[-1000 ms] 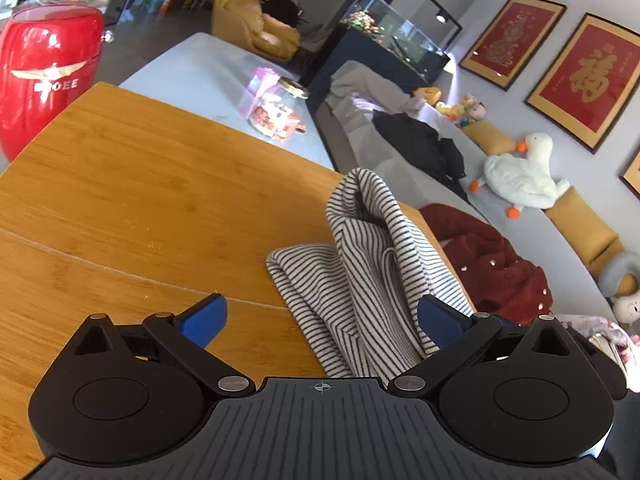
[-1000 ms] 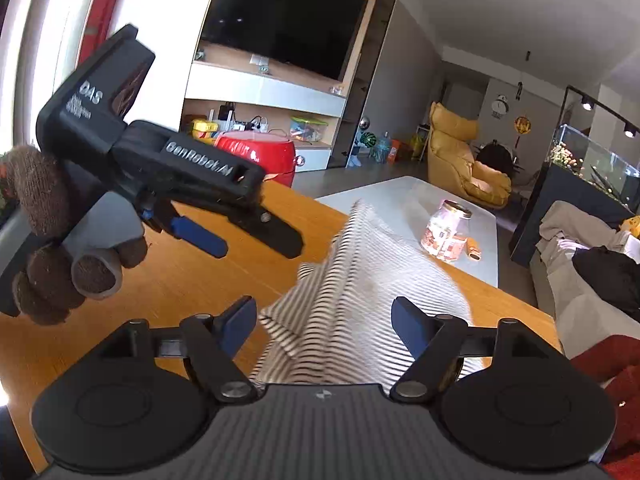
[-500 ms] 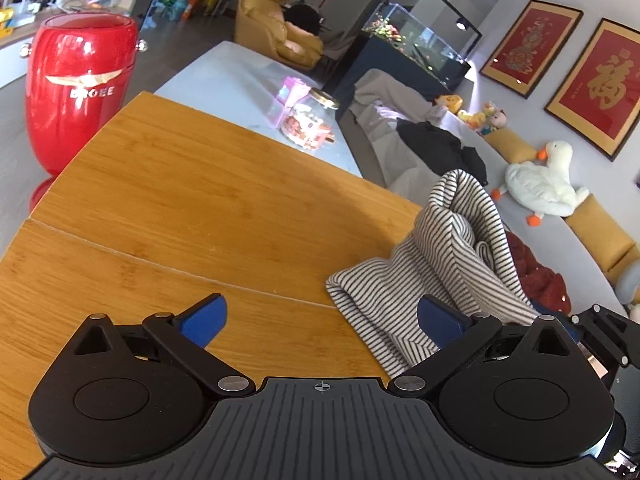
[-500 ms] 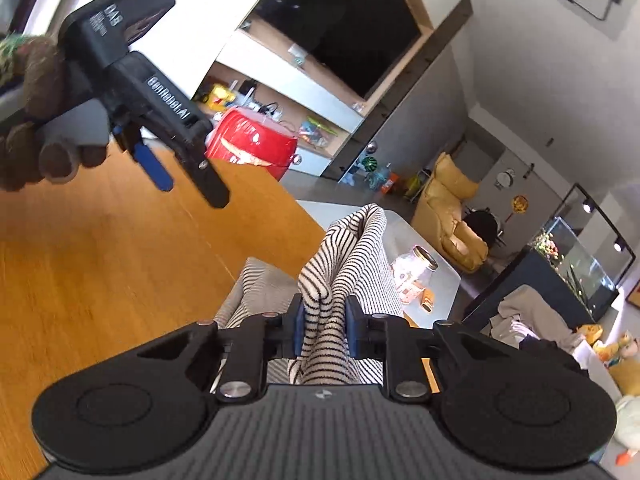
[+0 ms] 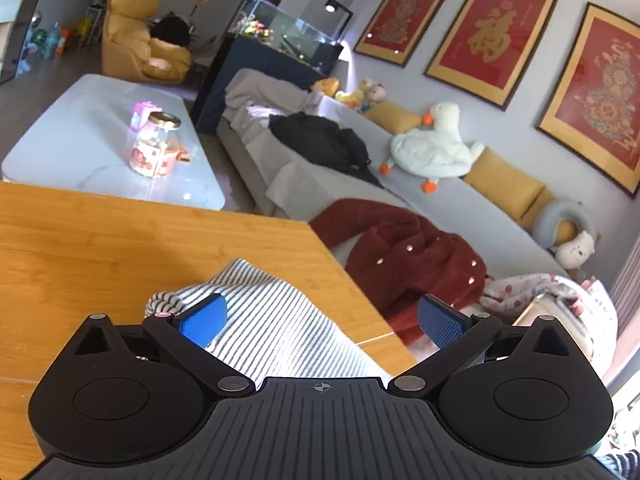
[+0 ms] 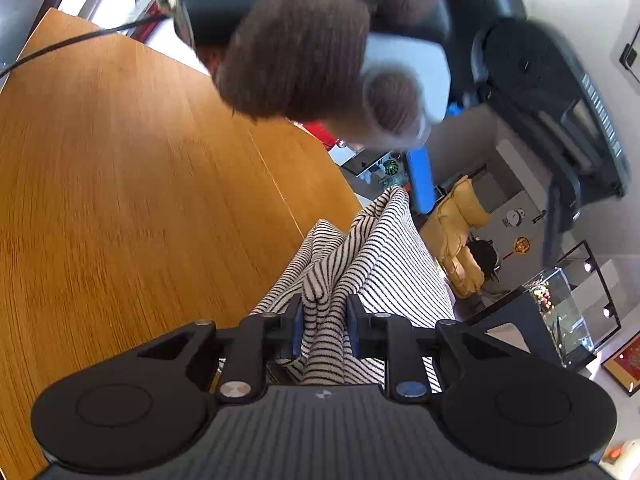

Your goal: Fold clothes

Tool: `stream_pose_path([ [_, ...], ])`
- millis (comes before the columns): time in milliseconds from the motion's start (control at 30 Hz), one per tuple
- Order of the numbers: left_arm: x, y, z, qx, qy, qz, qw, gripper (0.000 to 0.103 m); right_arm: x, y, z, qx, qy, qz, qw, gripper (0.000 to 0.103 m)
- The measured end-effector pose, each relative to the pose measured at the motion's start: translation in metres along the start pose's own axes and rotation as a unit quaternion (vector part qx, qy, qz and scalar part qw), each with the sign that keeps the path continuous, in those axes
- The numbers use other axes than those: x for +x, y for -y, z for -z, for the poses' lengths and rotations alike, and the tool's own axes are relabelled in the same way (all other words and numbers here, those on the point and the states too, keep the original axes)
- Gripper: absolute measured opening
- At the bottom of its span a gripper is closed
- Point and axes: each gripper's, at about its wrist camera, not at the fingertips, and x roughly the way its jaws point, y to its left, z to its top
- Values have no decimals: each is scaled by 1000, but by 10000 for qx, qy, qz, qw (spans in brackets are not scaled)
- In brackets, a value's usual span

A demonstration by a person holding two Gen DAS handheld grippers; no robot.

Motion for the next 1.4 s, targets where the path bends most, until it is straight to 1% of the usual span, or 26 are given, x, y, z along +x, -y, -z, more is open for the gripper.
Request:
stream_pose_path([
  [67,22,-11,5,-18,-263,-216,9994,103,-1,8,0,309,31,-105,9995,25],
  [100,26,-18,9,-9,-319,-265,9991,103,-1,12,-1,476,52,-164,9987,25],
  [200,27,-29,20,161,-312,-307,9989,103,-4,27,-2,1005,165,-444,9938,30],
  [233,26,-30,23,250,-288,-307,9988,103,-6,35,-1,1240,203,-580,9904,36],
  [267,24,-31,24,332,-284,-319,9985,103,-9,44,-1,1527,253,-738,9852,44],
  [300,23,-31,26,400,-298,-334,9982,103,-13,54,1,1813,314,-853,9792,50],
  [367,21,-35,28,463,-324,-333,9978,103,-22,77,6,2395,461,-956,9651,75],
  [433,20,-38,28,437,-334,-288,9981,103,-28,102,16,3022,572,-1024,9460,87],
  [467,20,-41,27,370,-327,-241,9985,103,-28,112,23,3315,586,-1013,9362,90],
  [500,20,-44,26,289,-315,-187,9989,103,-27,120,30,3569,572,-962,9274,91],
  [533,20,-47,26,208,-304,-142,9992,103,-22,126,38,3773,487,-821,9211,93],
  [567,21,-49,25,140,-295,-109,9994,103,-15,130,48,3955,355,-669,9154,93],
  [633,21,-53,25,49,-285,-56,9996,103,-4,130,67,4207,62,-533,9056,93],
  [700,22,-55,25,19,-285,-10,9996,103,8,123,88,4368,-281,-712,8963,93],
  [767,22,-57,25,4,-286,57,9996,103,18,115,101,4503,-589,-803,8873,99],
  [800,23,-57,25,-4,-288,76,9996,103,20,113,104,4636,-616,-810,8802,100],
  [867,23,-60,25,-21,-274,105,9996,103,21,115,107,4891,-653,-991,8641,102],
  [900,24,-61,25,-41,-263,122,9996,103,23,115,109,4911,-672,-1048,8621,103],
  [1000,25,-65,25,-104,-236,160,9995,103,17,109,104,4686,-677,-1016,8749,103],
  [1067,25,-65,25,-90,-233,167,9995,103,19,107,97,4673,-671,-960,8763,103],
  [1100,25,-66,25,-83,-232,171,9996,103,20,107,96,4704,-676,-937,8749,103],
  [1200,25,-67,26,-62,-227,182,9996,103,22,110,98,5060,-769,-1026,8529,103],
  [1333,25,-68,26,-34,-221,197,9996,103,20,123,105,5308,-759,-1275,8344,103],
  [1400,24,-69,27,-22,-220,204,9995,103,14,134,109,5465,-637,-1278,8252,103],
])
